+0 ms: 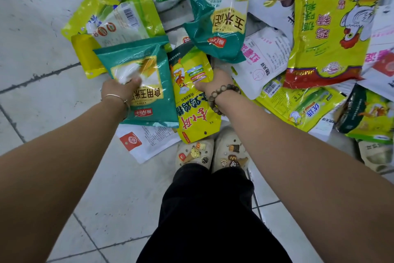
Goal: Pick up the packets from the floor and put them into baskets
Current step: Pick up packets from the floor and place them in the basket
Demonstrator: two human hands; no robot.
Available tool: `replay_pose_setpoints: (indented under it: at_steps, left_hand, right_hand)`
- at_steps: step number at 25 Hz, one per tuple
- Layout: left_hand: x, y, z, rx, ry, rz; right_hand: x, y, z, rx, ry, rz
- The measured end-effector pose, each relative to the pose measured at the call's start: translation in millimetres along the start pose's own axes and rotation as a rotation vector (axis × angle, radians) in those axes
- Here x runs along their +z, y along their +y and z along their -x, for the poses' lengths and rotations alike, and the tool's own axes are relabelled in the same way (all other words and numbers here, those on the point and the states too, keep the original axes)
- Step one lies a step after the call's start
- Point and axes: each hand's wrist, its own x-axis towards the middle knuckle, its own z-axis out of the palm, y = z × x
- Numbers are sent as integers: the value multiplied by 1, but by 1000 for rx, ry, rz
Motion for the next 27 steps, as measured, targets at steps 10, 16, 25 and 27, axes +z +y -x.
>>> replay_pose_setpoints:
  at_steps: [10,16,25,27]
  left_hand:
    - [-53,12,59,172,71,-262]
    - [-86,32,129,116,73,-37]
    - [-115,60,257,496,-173,-95]
    - [-108,63,282,514,-188,-120]
  right_hand:
    - [-29,33,80,48,-43,-269]
    - [-64,43,159,102,246,-542]
    - [-143,84,280,16,517,-693]
    - [-156,107,300,7,540,-740]
